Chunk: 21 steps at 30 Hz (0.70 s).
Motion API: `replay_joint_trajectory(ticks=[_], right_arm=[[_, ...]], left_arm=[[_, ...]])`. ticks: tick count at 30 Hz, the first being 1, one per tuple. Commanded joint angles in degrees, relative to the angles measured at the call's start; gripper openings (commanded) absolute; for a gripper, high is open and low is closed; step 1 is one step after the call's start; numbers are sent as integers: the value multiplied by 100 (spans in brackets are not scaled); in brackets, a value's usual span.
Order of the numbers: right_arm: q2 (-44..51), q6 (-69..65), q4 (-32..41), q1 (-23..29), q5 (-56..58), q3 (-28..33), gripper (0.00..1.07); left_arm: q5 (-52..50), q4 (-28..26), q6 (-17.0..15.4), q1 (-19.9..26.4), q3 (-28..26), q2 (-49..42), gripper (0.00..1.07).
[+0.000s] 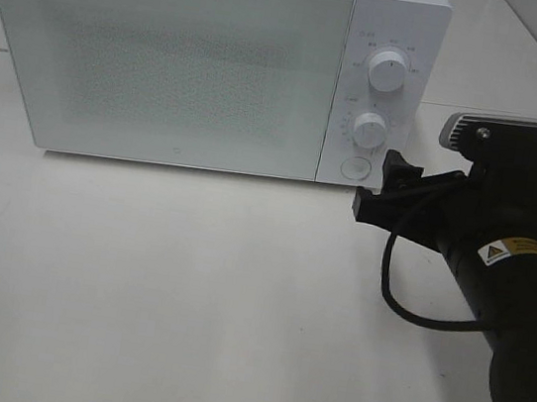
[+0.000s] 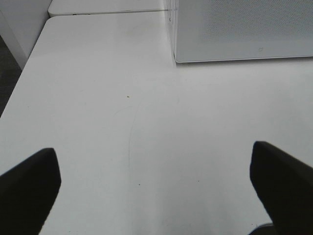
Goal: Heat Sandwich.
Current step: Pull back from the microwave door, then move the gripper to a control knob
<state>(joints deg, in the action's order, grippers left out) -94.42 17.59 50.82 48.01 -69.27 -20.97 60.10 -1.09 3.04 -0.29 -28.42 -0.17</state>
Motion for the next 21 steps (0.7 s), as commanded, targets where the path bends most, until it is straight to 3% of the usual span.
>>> replay_joint_trajectory(ticks=[1,12,21], right_arm=[[0,-11,-46,6,-275,-138,75],[-619,-11,-23,0,-212,-693,85],[-1186,-29,0,-80,-212,-1180,83]], left_arm=[[-69,17,-11,-6,17,-132,98],[-69,17,-11,-6,17,-132,98],[-69,17,-11,-6,17,-132,98]])
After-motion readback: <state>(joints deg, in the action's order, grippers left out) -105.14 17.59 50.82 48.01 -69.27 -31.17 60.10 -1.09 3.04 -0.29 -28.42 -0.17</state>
